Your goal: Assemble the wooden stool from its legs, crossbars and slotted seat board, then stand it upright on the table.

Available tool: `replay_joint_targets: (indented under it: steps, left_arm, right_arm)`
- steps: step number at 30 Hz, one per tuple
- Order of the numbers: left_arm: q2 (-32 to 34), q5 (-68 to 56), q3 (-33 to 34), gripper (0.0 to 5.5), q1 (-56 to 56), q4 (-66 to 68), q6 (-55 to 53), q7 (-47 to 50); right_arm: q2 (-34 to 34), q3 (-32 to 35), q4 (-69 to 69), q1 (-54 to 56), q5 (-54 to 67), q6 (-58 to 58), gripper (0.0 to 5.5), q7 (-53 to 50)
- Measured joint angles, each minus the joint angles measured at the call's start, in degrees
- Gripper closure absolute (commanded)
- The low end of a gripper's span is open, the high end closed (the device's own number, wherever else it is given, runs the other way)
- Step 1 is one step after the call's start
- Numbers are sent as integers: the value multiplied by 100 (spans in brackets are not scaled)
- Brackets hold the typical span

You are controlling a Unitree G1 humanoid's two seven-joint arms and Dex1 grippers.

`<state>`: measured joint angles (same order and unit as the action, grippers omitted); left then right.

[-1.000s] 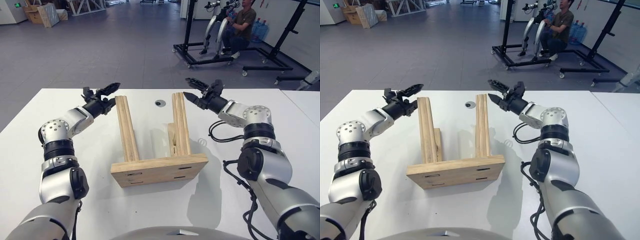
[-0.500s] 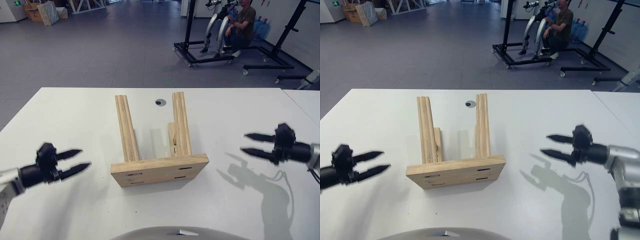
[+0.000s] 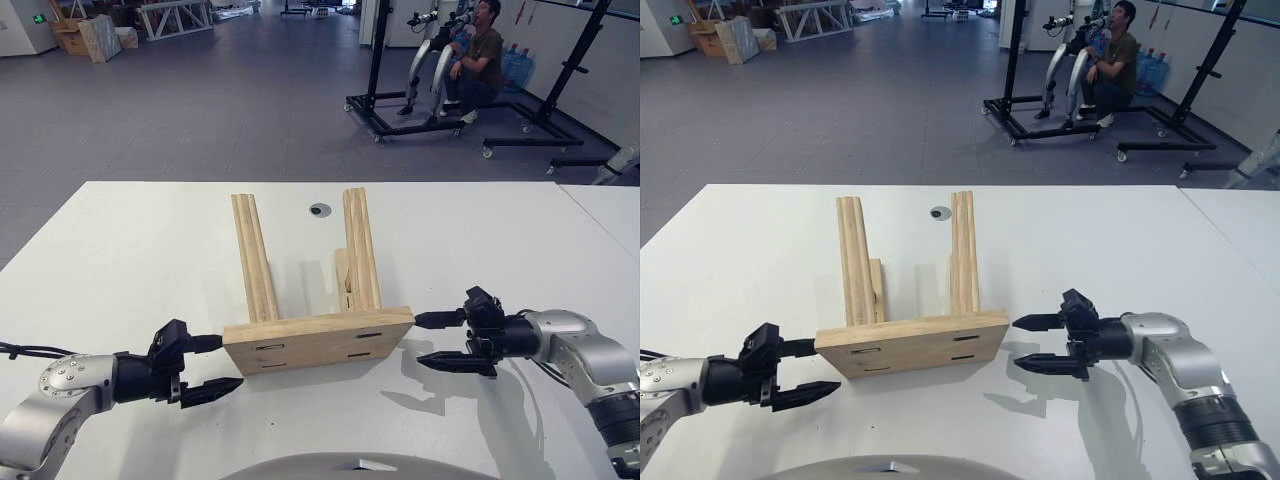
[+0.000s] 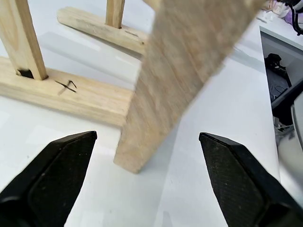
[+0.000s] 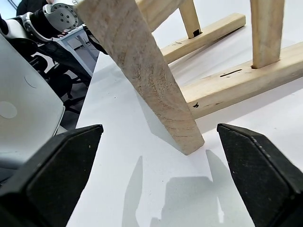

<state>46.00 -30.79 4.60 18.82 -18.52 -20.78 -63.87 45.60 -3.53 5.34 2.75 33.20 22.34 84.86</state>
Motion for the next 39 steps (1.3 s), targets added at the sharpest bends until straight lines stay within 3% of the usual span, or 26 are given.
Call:
replay_joint_targets:
  steps: [9,22,26,30,34,39]
  left_arm:
    - [-401,-166,-239,153,-547,-92,-264,277]
    - [-441,300,-446,346,-547,264,478,32]
    - [-429,223,-492,357,-631,302,282,-116]
    - [-316,-594,-266,357,-1172,188,-931,-134]
    - [-171,-2157,373,357,-2174,77,-2673,309]
    - [-514,-4497,996,377,-3837,949,-4344,2147]
  right_arm:
    - [-996,-386,-176,603,-173,146,105,-723]
    - [-992,-567,-94,493,-722,-246,333,-680]
    - [-881,-527,-189,473,-710,-149,343,-503]
    - [-686,-183,-524,681,-140,668,357,-457]
    - [-358,415,-1019,1225,1293,2704,397,-680]
    - [-430,1103,-548,2434,2821,5097,418,-1711]
